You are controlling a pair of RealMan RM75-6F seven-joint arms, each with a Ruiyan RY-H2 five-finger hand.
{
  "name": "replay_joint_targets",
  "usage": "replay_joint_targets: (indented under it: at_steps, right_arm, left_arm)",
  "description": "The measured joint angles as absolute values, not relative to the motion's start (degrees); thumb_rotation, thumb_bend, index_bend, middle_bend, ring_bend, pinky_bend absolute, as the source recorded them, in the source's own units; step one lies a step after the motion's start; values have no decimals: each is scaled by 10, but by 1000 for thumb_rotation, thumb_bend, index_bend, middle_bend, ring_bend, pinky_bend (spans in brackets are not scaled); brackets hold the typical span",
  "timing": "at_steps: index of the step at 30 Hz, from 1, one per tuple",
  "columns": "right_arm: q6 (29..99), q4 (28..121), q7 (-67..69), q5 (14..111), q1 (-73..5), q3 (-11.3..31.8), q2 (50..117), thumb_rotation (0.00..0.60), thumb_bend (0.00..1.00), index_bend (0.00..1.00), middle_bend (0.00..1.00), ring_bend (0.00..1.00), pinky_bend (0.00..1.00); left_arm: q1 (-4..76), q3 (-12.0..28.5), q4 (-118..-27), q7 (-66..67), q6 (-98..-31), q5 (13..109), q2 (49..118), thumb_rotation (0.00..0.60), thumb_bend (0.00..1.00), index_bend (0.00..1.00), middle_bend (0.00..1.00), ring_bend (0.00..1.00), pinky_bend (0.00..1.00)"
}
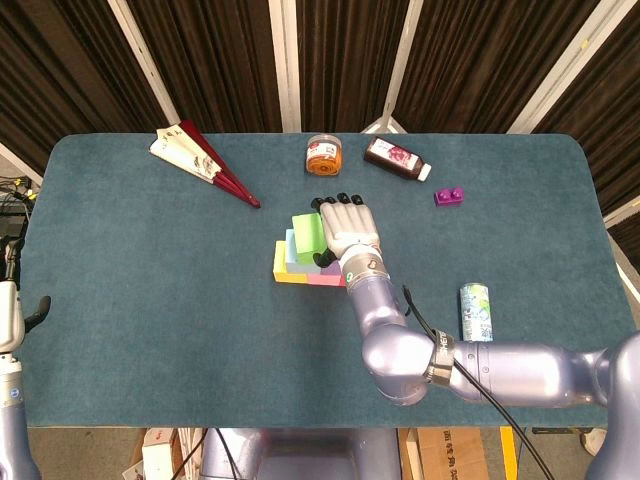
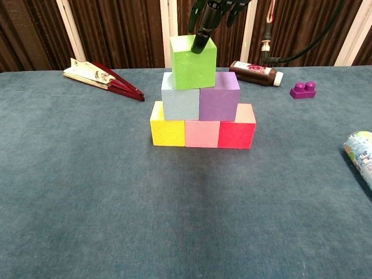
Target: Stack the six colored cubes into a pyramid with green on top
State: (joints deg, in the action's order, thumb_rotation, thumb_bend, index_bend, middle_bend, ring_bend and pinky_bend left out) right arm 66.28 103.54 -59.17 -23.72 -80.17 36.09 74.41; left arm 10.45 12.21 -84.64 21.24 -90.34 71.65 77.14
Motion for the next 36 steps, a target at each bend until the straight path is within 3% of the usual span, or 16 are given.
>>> replay_joint_targets:
  at_steps: [16, 36]
  right_arm:
    - [649, 1009, -584, -230, -811, 338, 760, 600, 350, 177, 175, 21, 0]
    - [661, 988, -573, -206, -823, 321, 781, 600, 350, 336, 334, 145, 0]
  left_arm:
    - [102, 127, -844, 209, -905, 715, 772, 600, 312, 102, 44, 0, 0]
    - [103, 136, -789, 83, -956, 784, 794, 600, 312, 93, 25, 0, 0]
